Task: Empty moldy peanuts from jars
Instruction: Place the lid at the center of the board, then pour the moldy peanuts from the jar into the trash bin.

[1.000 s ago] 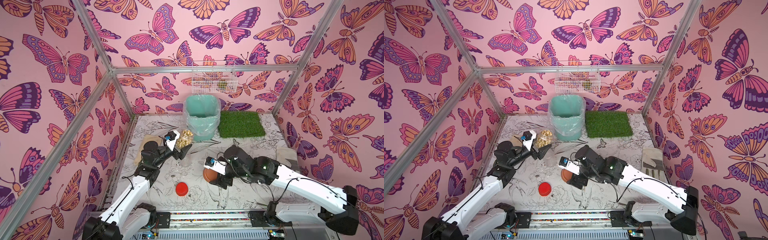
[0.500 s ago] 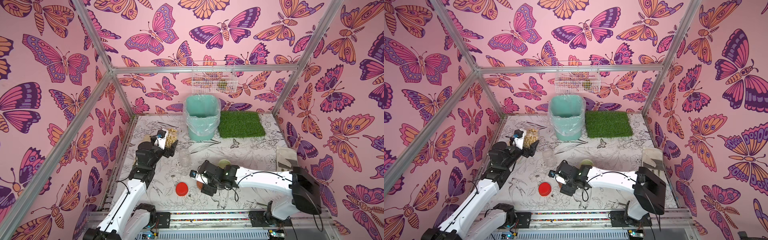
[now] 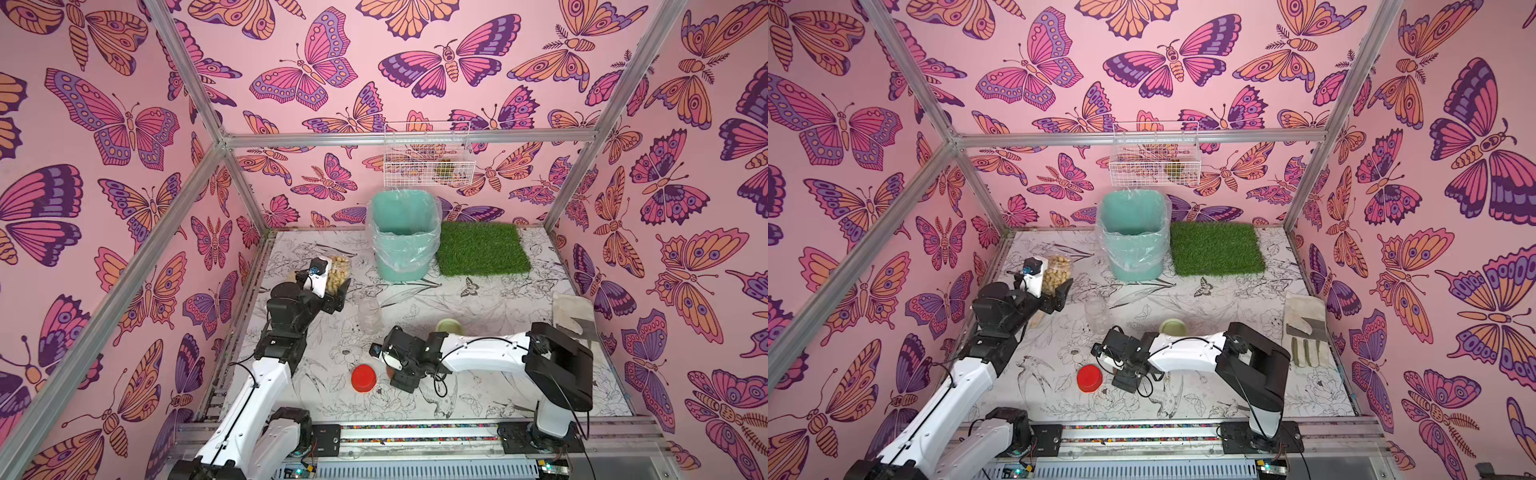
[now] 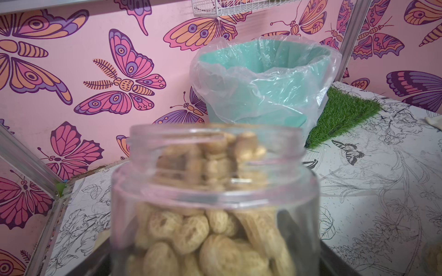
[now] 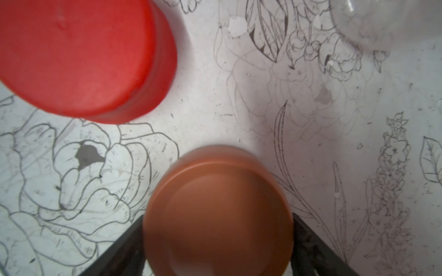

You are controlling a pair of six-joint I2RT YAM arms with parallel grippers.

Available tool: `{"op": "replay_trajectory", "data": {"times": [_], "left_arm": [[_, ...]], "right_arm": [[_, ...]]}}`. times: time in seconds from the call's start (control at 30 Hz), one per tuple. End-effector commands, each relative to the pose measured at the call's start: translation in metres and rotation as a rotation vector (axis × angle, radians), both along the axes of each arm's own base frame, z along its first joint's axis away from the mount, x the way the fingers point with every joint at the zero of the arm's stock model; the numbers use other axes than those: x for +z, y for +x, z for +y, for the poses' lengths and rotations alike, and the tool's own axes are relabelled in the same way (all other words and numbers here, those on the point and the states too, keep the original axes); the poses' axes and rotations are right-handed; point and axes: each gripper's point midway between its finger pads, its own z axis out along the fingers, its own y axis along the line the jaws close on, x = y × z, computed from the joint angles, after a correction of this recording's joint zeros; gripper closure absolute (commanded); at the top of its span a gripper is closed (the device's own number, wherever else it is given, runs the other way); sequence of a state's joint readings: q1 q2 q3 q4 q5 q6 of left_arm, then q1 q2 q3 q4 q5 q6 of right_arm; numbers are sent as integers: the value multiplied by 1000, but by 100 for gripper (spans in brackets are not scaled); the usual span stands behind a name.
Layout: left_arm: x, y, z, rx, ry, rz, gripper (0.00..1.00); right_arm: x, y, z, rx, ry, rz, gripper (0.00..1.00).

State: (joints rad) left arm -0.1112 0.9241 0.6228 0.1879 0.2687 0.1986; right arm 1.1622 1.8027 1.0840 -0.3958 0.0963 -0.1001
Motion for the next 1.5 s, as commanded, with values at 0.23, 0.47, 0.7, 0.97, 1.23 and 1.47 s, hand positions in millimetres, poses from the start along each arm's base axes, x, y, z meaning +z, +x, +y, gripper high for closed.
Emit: {"op": "replay_trajectory", "data": {"times": [0.23,0.47,0.7,0.97,1.23,1.47], "left_arm": [[62,13,-15,-116,112,-147,100],[80,22,-32,-232,158,-167,100],[105,39,-41,-274,153,-208,100],[121,72,-54,-330,162,-230,100],[124,106,-79,-392,186,-224,100],[120,133,-104,-410,335,-217,100]], "right_arm": [[53,0,-6,-43,99,-51,1],[145,21,-17,-129,334,-194,1],[227,44,-37,-272,646,-234,1],[254,68,-66,-412,836,-195,1],[249,75,-79,-449,859,-196,1],[248,78,-88,-473,893,-203,1]]}}
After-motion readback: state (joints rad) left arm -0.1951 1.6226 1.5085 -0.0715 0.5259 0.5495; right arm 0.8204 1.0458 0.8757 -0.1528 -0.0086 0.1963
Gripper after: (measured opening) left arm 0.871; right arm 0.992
